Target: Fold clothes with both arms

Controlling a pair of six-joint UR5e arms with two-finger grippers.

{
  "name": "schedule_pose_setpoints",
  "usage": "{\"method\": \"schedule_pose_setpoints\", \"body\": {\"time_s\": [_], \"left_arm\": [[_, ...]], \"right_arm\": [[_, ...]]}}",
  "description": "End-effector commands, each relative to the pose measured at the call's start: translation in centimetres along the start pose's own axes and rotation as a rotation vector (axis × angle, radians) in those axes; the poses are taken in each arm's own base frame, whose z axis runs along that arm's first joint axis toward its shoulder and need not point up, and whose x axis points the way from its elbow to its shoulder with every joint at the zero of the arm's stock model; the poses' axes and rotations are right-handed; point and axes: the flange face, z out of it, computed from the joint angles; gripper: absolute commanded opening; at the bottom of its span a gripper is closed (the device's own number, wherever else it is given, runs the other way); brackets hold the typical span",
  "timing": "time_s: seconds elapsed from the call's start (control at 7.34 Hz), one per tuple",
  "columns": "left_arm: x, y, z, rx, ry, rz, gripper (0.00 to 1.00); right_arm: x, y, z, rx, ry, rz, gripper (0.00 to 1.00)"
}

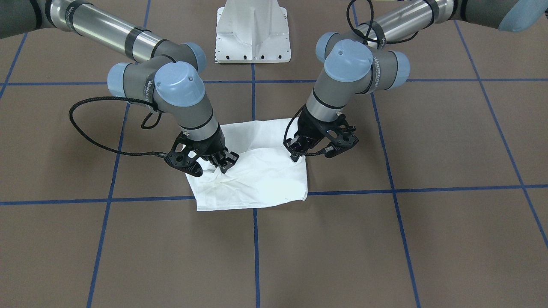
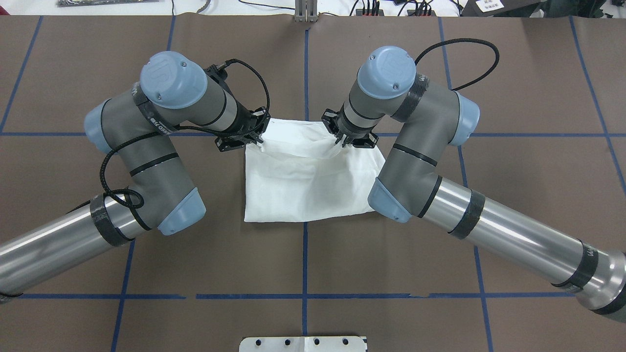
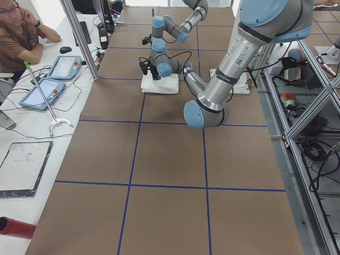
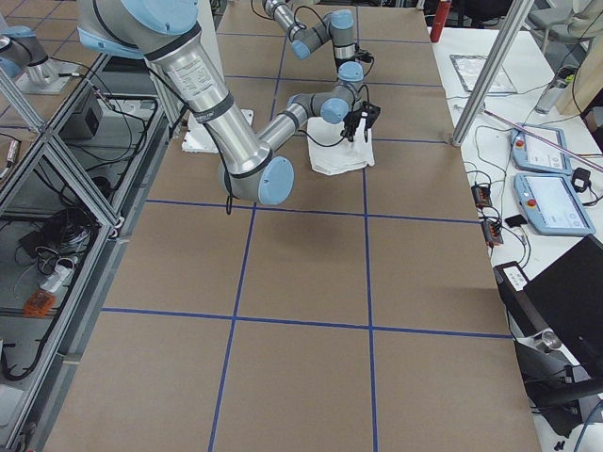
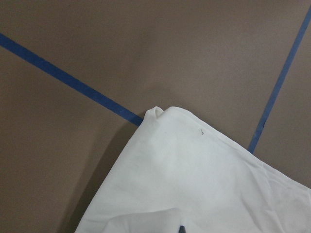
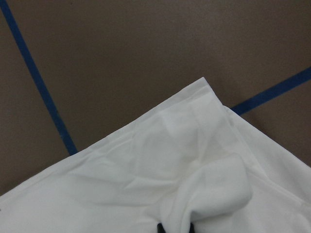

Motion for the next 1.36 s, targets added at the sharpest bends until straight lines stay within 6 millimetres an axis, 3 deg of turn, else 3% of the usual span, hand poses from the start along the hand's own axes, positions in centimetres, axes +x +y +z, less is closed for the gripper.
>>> {"method": "schedule_pose_setpoints", "body": {"time_s": [0.0, 0.14, 0.27, 0.41, 0.68, 0.82, 1.09, 1.23], "left_arm": [[-0.1, -0.2, 0.2, 0.002, -0.006, -0.006, 0.00], [-0.1, -0.2, 0.2, 0.006, -0.007, -0.002, 0.99], [0.3, -1.3, -0.7, 0.019, 0.004, -0.010, 1.00], [0.7, -3.8, -2.1, 0.049, 0.008, -0.034, 1.00], [-0.4, -7.5, -3.6, 0.092, -0.010, -0.060, 1.00], [-1.5, -7.8, -4.1, 0.098, -0.019, -0.018, 1.00], [-5.7, -6.6, -7.7, 0.101, -0.045, 0.151, 1.00], [-6.0, -6.6, -7.6, 0.103, -0.052, 0.151, 1.00]], "right_arm": [[-0.1, 0.2, -0.3, -0.010, -0.006, -0.001, 0.38], [-0.2, 0.2, -0.3, -0.009, -0.007, 0.006, 0.99], [-0.5, -1.9, -1.9, 0.008, -0.023, 0.026, 1.00], [-0.3, -3.2, -3.0, -0.021, -0.030, 0.036, 1.00], [-0.9, -1.8, -4.7, -0.035, -0.065, 0.011, 1.00], [-1.1, 0.0, -4.7, -0.043, -0.072, -0.015, 1.00], [-0.9, 6.8, -0.7, -0.029, -0.033, -0.174, 1.00], [-1.6, 8.3, 0.2, -0.010, 0.017, -0.255, 1.00]]}}
